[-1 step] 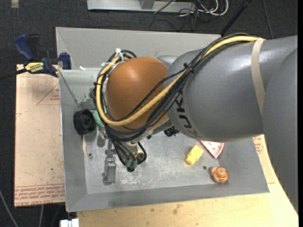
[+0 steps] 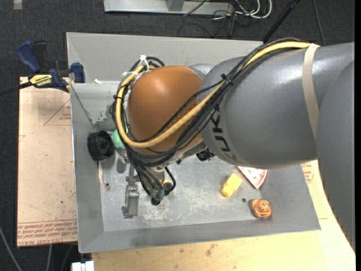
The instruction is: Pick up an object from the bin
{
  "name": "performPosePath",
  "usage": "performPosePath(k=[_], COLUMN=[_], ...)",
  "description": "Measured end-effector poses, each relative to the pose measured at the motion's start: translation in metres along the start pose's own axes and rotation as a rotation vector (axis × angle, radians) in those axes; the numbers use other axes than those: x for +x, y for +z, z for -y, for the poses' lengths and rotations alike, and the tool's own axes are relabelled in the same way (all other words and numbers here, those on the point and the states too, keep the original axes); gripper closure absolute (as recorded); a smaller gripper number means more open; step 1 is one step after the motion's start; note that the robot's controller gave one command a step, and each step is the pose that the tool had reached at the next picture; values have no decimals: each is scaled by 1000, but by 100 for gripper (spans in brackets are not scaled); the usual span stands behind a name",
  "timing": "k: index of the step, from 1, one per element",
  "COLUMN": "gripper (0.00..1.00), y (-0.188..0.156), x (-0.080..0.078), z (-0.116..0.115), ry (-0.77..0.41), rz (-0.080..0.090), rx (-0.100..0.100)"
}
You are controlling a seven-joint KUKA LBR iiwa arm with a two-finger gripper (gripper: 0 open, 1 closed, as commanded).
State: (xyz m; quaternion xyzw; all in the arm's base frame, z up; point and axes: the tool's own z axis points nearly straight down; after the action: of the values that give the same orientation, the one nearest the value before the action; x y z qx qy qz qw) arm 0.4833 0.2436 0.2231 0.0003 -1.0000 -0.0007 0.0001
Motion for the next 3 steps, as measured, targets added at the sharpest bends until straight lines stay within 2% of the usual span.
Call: performPosePath(k=[1, 2, 3], gripper=[0, 0, 0], y=[30, 87, 119], x=[-7, -13, -7], z=[4, 30, 48], ry=[-106, -194, -127], rz=[5, 6, -4], rx=[-1, -1, 2])
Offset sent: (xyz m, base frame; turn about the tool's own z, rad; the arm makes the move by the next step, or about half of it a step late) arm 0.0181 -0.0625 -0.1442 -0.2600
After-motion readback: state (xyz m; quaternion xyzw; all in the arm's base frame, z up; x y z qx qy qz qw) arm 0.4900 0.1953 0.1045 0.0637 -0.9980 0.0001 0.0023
